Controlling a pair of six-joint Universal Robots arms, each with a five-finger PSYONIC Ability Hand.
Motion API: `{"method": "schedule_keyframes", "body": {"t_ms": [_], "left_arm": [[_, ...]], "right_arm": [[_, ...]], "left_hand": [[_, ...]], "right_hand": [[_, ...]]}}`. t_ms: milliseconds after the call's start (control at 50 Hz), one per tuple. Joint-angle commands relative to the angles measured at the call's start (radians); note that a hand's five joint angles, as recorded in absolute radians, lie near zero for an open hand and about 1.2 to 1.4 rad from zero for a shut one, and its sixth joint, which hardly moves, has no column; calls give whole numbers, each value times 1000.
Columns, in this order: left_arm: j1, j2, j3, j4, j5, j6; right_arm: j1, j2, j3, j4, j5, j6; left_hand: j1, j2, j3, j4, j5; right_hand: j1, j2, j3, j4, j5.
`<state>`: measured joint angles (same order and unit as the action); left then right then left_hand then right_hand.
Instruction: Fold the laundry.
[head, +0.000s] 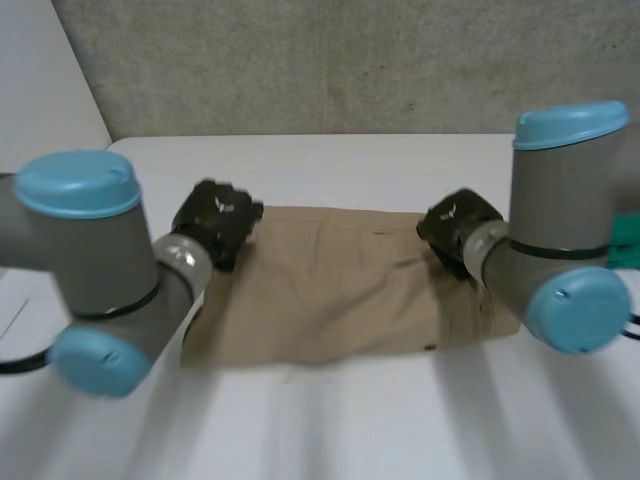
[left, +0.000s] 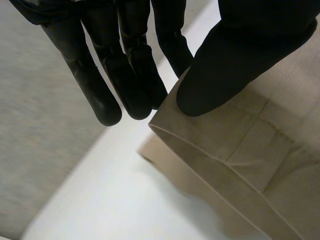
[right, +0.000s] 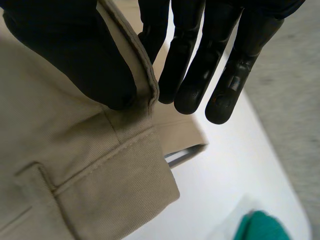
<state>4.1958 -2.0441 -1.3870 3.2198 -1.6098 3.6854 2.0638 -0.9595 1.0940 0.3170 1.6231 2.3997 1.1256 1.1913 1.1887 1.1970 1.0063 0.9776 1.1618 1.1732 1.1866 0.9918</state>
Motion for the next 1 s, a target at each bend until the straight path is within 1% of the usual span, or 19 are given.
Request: {"method": "schedule_keyframes", "body": {"t_ms": [20, 120, 200, 260, 420, 460, 480, 500, 520, 540, 560, 580, 620, 680, 700, 780, 900, 920, 1000], "left_arm": [[30, -192, 151, 250, -33, 31], [29, -313, 190, 411, -24, 102], [32, -396, 252, 482, -25, 116], [35, -448, 301, 492, -22, 116], [36, -511, 402, 499, 16, 113], [36, -524, 422, 499, 18, 113], [36, -527, 428, 499, 18, 113], [36, -528, 430, 499, 19, 111], [36, -528, 428, 500, 19, 110], [36, -528, 424, 500, 19, 110], [33, -519, 399, 502, 19, 108], [33, -513, 385, 506, 19, 108], [32, -483, 347, 531, 19, 108], [30, -386, 264, 609, 13, 108], [29, -334, 208, 641, 11, 108], [20, -234, 99, 675, 10, 107], [7, -52, -44, 628, -1, 82], [6, -16, -79, 602, -1, 56], [4, 45, -138, 508, 2, -47]], "right_arm": [[-1, 165, -184, -191, 40, -19], [-1, 291, -278, -377, 47, -89], [-4, 389, -359, -479, 72, -152], [-4, 462, -437, -506, 92, -191], [-5, 623, -623, -500, 95, -205], [-5, 640, -648, -493, 98, -203], [-5, 647, -660, -484, 95, -200], [-5, 647, -663, -480, 93, -198], [-5, 645, -663, -477, 93, -192], [-5, 642, -663, -472, 93, -186], [-1, 624, -658, -461, 95, -165], [-1, 610, -652, -451, 95, -145], [-7, 564, -625, -417, 95, -99], [-19, 426, -547, -322, 87, 5], [-19, 344, -496, -270, 77, 59], [-27, 188, -375, -170, 35, 145], [-102, 9, -169, -52, -26, 187], [-117, -31, -114, -27, -37, 202], [-139, -65, 7, -15, -54, 257]], "left_hand": [[271, 205, 208, 199, 215], [271, 205, 208, 199, 215], [271, 205, 208, 199, 215], [271, 205, 208, 199, 215], [271, 205, 208, 199, 215], [271, 205, 208, 199, 215], [271, 205, 208, 199, 215], [271, 205, 208, 199, 215], [271, 205, 208, 199, 215], [137, 72, 74, 66, 82], [-745, -810, -808, -816, -800], [-951, -1017, -1014, -1022, -1006], [-912, -978, -976, -984, -968], [-951, -1017, -1014, -1022, -1006], [-951, -1017, -1014, -1022, -1006], [-951, -1017, -1014, -1022, -1006], [-951, -1017, -1014, -1022, -1006], [-951, -1017, -1014, -1022, -1006], [-951, -1017, -1014, -1022, -1006]], "right_hand": [[419, 234, 223, 210, 230], [419, 234, 223, 210, 230], [419, 234, 223, 210, 230], [419, 234, 223, 210, 230], [419, 234, 223, 210, 230], [61, -124, -135, -148, -128], [-537, -721, -733, -746, -726], [-803, -987, -999, -1012, -992], [-803, -987, -999, -1012, -992], [-803, -987, -999, -1012, -992], [-803, -987, -999, -1012, -992], [-803, -987, -999, -1012, -992], [-803, -987, -999, -1012, -992], [-803, -987, -999, -1012, -992], [-803, -987, -999, -1012, -992], [-803, -987, -999, -1012, -992], [-803, -987, -999, -1012, -992], [-803, -987, -999, -1012, -992], [-803, -987, -999, -1012, -992]]}}
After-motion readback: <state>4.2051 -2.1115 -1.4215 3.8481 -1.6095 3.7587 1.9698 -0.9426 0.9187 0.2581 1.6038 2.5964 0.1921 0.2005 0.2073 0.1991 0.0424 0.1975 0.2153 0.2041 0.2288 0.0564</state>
